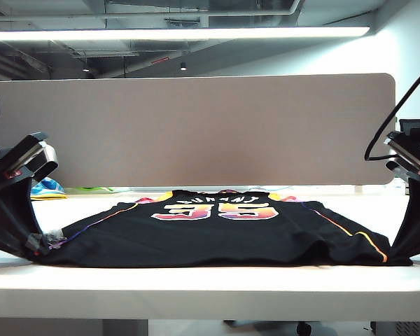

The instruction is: Fold the bottom side of the basketball jersey horizontally towards the center, about one-third of the way, and then fold the bottom of the basketball jersey up towards the top, creating a neat rectangle.

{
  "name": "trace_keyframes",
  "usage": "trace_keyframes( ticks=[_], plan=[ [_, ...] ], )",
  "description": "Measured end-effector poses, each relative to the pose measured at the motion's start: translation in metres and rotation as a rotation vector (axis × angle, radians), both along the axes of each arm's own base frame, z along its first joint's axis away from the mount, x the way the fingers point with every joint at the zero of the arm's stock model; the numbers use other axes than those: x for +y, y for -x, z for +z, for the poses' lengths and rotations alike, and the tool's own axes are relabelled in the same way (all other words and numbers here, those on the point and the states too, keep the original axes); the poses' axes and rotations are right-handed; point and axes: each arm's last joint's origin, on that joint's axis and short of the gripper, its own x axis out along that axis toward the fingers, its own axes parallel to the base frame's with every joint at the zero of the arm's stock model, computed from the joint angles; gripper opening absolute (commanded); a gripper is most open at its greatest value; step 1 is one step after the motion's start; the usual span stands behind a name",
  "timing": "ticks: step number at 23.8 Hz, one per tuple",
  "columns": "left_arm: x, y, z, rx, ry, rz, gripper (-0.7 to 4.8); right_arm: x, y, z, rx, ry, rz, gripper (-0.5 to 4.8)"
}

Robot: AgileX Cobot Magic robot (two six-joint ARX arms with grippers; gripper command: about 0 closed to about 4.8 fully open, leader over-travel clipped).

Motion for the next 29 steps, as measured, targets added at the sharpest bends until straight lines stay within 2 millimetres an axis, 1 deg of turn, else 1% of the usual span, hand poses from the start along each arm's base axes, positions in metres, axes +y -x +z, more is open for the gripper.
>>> trace_keyframes(
  ticks=[3,5,8,9,10,11,12,13,14,15,17,18,19,20,21,22,23,25,27,28,29],
  plan=[
    [0.0,0.001,0.002,-0.005,0.0,0.0,-0.06,0.0,0.001,0.0,0.014,-0.003,-0.002,-0.09],
    [0.0,0.006,0.006,0.012,-0.023,0.004,-0.06,0.001,0.006,0.002,0.043,-0.016,0.01,-0.09],
    [0.003,0.026,0.017,0.068,-0.093,0.025,-0.06,0.001,0.016,0.013,0.053,-0.022,0.037,-0.09],
    [0.004,0.035,0.027,0.078,-0.104,0.038,-0.06,0.001,0.021,0.02,0.043,-0.023,0.047,-0.09],
    [0.004,0.041,0.037,0.053,-0.099,0.039,-0.06,0.001,0.026,0.026,0.033,-0.023,0.051,-0.09],
    [0.002,0.048,0.05,0.016,-0.097,0.033,-0.06,0.002,0.033,0.038,0.008,-0.023,0.055,-0.09],
    [0.001,0.055,0.057,0.004,-0.096,0.025,-0.06,0.003,0.039,0.045,-0.012,-0.023,0.062,-0.09],
    [-0.003,0.068,0.067,0.005,-0.095,-0.002,-0.06,0.007,0.047,0.055,-0.031,-0.028,0.082,-0.09],
    [-0.006,0.076,0.072,0.01,-0.093,-0.017,-0.06,0.009,0.054,0.061,-0.033,-0.028,0.095,-0.09],
    [-0.011,0.087,0.079,0.01,-0.094,-0.036,-0.06,0.014,0.069,0.072,-0.04,-0.027,0.125,-0.09],
    [-0.018,0.106,0.091,-0.009,-0.084,-0.063,-0.06,0.022,0.089,0.085,-0.053,-0.034,0.167,-0.09],
    [-0.02,0.112,0.094,-0.012,-0.077,-0.072,-0.06,0.025,0.096,0.09,-0.058,-0.038,0.174,-0.09],
    [-0.024,0.122,0.099,-0.011,-0.075,-0.086,-0.06,0.029,0.111,0.098,-0.082,-0.031,0.171,-0.09],
    [-0.026,0.129,0.101,-0.018,-0.085,-0.093,-0.06,0.03,0.119,0.103,-0.101,-0.027,0.165,-0.09],
    [-0.027,0.141,0.106,-0.035,-0.115,-0.098,-0.06,0.031,0.131,0.11,-0.133,-0.024,0.15,-0.09],
    [-0.027,0.146,0.107,-0.042,-0.136,-0.093,-0.06,0.031,0.137,0.114,-0.148,-0.023,0.138,-0.09],
    [-0.026,0.151,0.108,-0.049,-0.166,-0.077,-0.06,0.03,0.146,0.118,-0.172,-0.022,0.103,-0.09],
    [-0.026,0.152,0.109,-0.061,-0.176,-0.057,-0.06,0.027,0.153,0.123,-0.208,-0.042,0.064,-0.09],
    [-0.027,0.148,0.111,-0.107,-0.173,-0.042,-0.06,0.028,0.149,0.125,-0.232,-0.041,0.041,-0.09],
    [-0.028,0.145,0.112,-0.143,-0.173,-0.031,-0.06,0.028,0.144,0.125,-0.253,-0.031,0.028,-0.09],
    [-0.03,0.139,0.115,-0.216,-0.167,-0.009,-0.06,0.029,0.135,0.127,-0.287,-0.033,0.011,-0.09]
  ],
)
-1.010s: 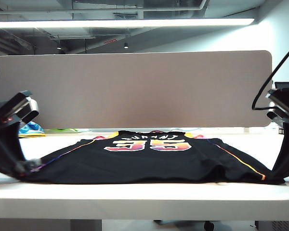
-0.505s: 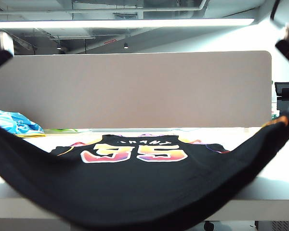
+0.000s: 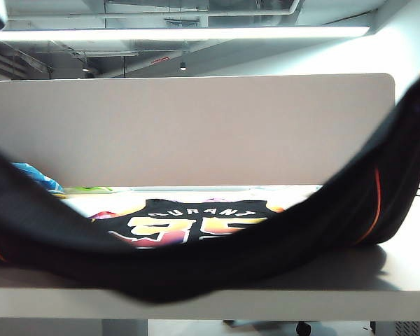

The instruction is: Fold the bottom side of the basketball jersey horizontally towards the center, about one-third of the way, and then fold the bottom of the basketball jersey up towards the top, creating a neat rectangle.

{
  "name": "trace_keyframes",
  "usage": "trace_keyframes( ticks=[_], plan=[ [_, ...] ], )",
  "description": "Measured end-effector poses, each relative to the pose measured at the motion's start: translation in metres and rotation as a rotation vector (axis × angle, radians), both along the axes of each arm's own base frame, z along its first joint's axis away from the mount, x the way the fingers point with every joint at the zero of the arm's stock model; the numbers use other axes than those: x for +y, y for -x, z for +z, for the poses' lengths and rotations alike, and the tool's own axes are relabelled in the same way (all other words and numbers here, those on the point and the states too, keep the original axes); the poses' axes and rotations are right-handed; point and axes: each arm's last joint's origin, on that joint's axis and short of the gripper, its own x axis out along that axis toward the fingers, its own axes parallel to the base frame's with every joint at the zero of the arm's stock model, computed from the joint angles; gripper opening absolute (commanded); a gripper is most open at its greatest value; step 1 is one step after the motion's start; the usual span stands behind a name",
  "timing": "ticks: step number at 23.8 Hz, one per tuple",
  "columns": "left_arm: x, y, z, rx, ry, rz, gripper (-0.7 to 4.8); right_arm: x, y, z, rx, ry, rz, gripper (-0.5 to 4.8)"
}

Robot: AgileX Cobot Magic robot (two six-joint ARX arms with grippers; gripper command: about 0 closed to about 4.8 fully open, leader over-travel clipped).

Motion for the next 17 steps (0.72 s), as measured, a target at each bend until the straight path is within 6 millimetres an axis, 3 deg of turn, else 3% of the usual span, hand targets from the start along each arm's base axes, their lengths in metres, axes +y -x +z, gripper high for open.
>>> trace_keyframes(
  ticks=[3,7,11,14,17],
  plan=[
    [-0.005,-0.019,0.009,-0.171,0.048,0.041,-0.06,0.004,-0.029,0.0,-0.046,-0.011,-0.023,-0.09],
    [-0.003,-0.057,0.008,-0.306,0.062,0.124,-0.06,0.011,-0.089,0.007,-0.113,0.021,-0.052,-0.09],
    [0.001,-0.097,-0.007,-0.378,0.01,0.181,-0.06,0.013,-0.146,0.004,-0.15,0.061,-0.098,-0.09],
    [0.007,-0.135,-0.026,-0.427,0.007,0.241,-0.06,0.015,-0.191,-0.011,-0.141,0.073,-0.118,-0.09],
    [0.003,-0.165,-0.036,-0.435,-0.006,0.229,-0.06,0.015,-0.215,-0.029,-0.114,0.084,-0.134,-0.09]
  ],
)
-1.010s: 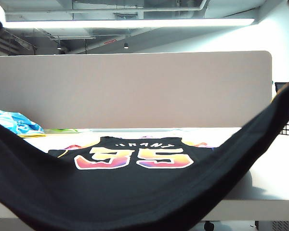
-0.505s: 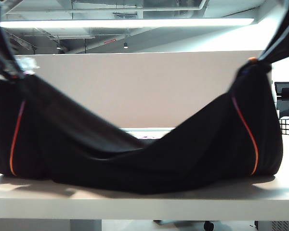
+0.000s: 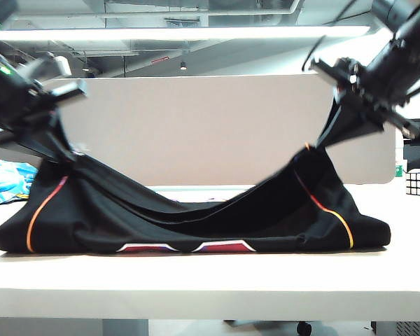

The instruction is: Fold the bottom side of the basketball jersey horizontally towards the center, about one-third of the way, and then fold the bottom of the basketball jersey up towards the top, creating a neat rectangle.

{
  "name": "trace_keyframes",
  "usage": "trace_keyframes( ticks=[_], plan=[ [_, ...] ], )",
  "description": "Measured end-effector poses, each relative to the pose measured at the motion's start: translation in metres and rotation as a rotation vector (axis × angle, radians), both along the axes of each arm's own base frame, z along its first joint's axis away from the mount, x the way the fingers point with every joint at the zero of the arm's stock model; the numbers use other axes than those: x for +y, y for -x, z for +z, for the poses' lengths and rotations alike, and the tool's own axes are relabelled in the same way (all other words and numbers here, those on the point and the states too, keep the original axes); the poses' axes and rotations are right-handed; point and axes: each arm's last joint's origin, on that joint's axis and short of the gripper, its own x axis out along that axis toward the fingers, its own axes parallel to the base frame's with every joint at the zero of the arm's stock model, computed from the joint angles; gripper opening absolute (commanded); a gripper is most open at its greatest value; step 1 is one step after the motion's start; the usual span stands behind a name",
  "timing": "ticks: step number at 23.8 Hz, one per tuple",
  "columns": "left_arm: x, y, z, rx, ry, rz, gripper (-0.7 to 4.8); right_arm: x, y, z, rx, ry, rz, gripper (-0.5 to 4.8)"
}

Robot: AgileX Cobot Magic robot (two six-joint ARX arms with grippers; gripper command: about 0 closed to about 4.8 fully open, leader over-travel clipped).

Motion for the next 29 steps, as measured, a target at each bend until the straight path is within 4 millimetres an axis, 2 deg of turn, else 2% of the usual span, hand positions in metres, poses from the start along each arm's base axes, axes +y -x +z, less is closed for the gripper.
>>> trace_keyframes(
  ticks=[4,8,11,12,15,16,17,19,21,28,29],
  plan=[
    [-0.005,-0.046,-0.01,-0.01,-0.047,-0.022,-0.06,-0.003,-0.025,-0.021,0.012,0.008,-0.024,-0.09],
    [-0.006,-0.061,-0.019,0.015,-0.056,-0.022,-0.06,-0.01,-0.033,-0.03,-0.004,0.012,-0.052,-0.09],
    [-0.006,-0.07,-0.019,0.001,-0.067,-0.019,-0.06,-0.02,-0.039,-0.027,-0.068,0.005,-0.081,-0.08],
    [-0.006,-0.07,-0.019,-0.001,-0.073,-0.014,-0.06,-0.022,-0.041,-0.026,-0.089,0.002,-0.087,0.22],
    [-0.006,-0.073,-0.017,-0.03,-0.089,0.004,0.05,-0.032,-0.045,-0.02,-0.157,-0.019,-0.091,2.47],
    [-0.006,-0.073,-0.017,-0.034,-0.09,0.007,0.34,-0.034,-0.047,-0.019,-0.177,-0.024,-0.094,3.4],
    [-0.006,-0.073,-0.017,-0.037,-0.091,0.007,0.87,-0.037,-0.048,-0.017,-0.193,-0.028,-0.095,3.89],
    [-0.006,-0.073,-0.017,-0.036,-0.091,0.007,1.73,-0.04,-0.049,-0.014,-0.224,-0.039,-0.093,3.91],
    [-0.006,-0.073,-0.017,-0.031,-0.094,0.006,2.18,-0.042,-0.049,-0.014,-0.227,-0.047,-0.089,3.9],
    [-0.001,-0.059,-0.019,0.105,-0.16,-0.028,2.22,-0.053,-0.034,-0.014,-0.086,-0.078,-0.052,3.24],
    [0.001,-0.055,-0.018,0.134,-0.17,-0.033,2.38,-0.054,-0.032,-0.014,-0.069,-0.072,-0.047,3.1]
  ],
)
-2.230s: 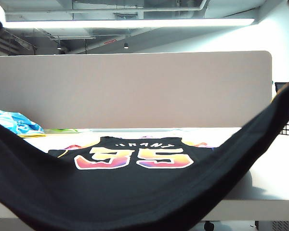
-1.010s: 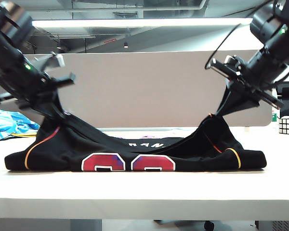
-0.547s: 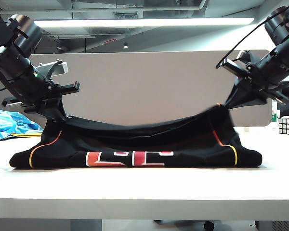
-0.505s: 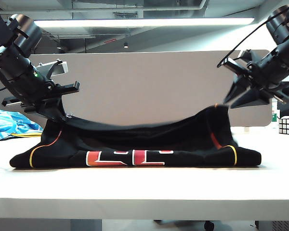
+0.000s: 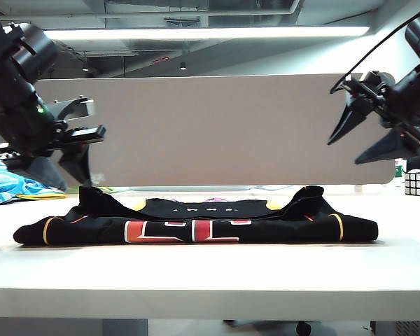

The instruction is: Fold the bottom side of the basketball jersey horizontally towards the center, about one-third of the way, and then fold the bottom of the basketball jersey up towards the top, creating a neat rectangle.

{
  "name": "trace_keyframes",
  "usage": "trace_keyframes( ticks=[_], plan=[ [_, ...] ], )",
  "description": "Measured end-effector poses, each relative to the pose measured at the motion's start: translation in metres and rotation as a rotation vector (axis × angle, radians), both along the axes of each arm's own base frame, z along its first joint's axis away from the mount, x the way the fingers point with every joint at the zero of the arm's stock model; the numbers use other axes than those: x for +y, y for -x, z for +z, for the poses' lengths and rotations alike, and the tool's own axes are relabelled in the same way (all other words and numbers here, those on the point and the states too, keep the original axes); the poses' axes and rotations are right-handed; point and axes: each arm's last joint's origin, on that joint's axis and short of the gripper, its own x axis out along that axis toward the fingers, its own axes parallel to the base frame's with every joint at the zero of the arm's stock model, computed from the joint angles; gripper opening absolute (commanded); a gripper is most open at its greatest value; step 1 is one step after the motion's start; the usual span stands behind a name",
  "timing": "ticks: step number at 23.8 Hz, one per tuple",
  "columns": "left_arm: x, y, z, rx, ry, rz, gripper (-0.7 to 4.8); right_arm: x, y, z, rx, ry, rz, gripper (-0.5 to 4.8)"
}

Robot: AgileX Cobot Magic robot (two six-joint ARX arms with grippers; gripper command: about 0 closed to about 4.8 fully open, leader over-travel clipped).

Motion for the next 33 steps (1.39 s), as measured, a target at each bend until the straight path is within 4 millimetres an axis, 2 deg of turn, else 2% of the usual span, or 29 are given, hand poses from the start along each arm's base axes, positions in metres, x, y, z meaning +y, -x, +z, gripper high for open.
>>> trace_keyframes(
  ticks=[3,7,9,13,20,26,33],
  plan=[
    [0.011,0.019,0.001,0.17,-0.025,0.019,2.47,0.001,0.019,-0.002,0.132,0.047,0.053,3.11],
    [0.023,0.031,-0.005,0.316,-0.035,0.049,2.57,0.001,0.038,-0.009,0.2,0.052,0.073,3.16],
    [0.028,0.038,-0.013,0.38,0.008,0.034,2.62,0.002,0.051,-0.019,0.243,0.048,0.076,3.34],
    [0.028,0.048,-0.027,0.44,0.059,0.012,2.79,0.002,0.065,-0.045,0.314,0.027,0.067,3.37],
    [0.028,0.047,-0.028,0.425,0.07,0.006,2.79,0.004,0.063,-0.056,0.302,-0.052,0.057,3.37],
    [0.027,0.046,-0.028,0.417,0.104,-0.006,2.79,0.006,0.059,-0.073,0.363,-0.083,0.061,3.37],
    [0.026,0.046,-0.03,0.421,0.141,-0.027,2.79,0.011,0.056,-0.076,0.362,-0.092,0.088,3.37]
  ],
)
